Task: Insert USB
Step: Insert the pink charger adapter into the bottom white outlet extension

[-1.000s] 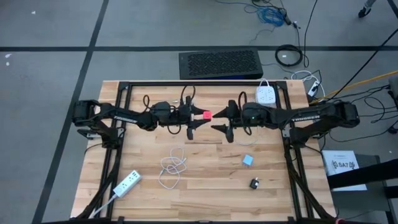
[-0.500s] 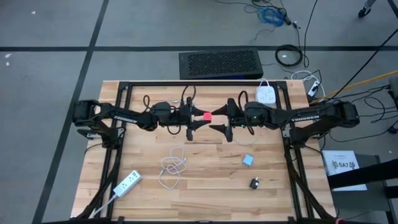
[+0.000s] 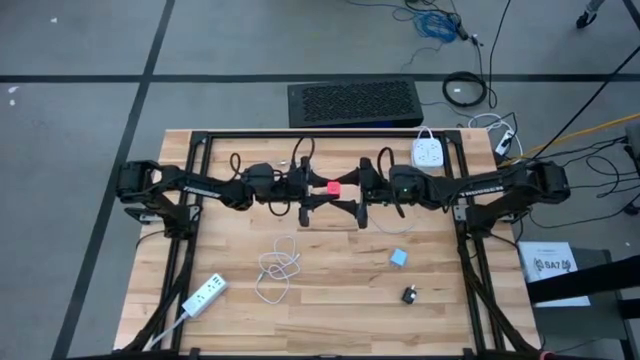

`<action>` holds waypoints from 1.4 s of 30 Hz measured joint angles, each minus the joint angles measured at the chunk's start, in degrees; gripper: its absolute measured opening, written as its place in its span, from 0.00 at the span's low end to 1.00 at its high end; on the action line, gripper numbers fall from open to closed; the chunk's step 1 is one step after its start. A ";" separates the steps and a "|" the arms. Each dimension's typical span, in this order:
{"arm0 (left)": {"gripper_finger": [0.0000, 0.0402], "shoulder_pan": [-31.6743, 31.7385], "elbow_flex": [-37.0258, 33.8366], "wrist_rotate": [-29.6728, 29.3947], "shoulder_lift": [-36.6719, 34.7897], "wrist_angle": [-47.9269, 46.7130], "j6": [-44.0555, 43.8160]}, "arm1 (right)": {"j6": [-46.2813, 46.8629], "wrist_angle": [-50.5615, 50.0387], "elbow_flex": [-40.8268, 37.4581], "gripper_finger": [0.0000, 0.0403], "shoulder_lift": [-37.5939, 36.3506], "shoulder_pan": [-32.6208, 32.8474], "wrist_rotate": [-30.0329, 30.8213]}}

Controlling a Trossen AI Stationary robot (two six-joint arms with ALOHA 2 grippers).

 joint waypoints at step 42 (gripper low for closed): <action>0.56 -1.45 0.06 -2.34 -14.55 -21.08 5.04 | -2.26 -7.18 -0.04 0.31 -2.15 -1.48 2.74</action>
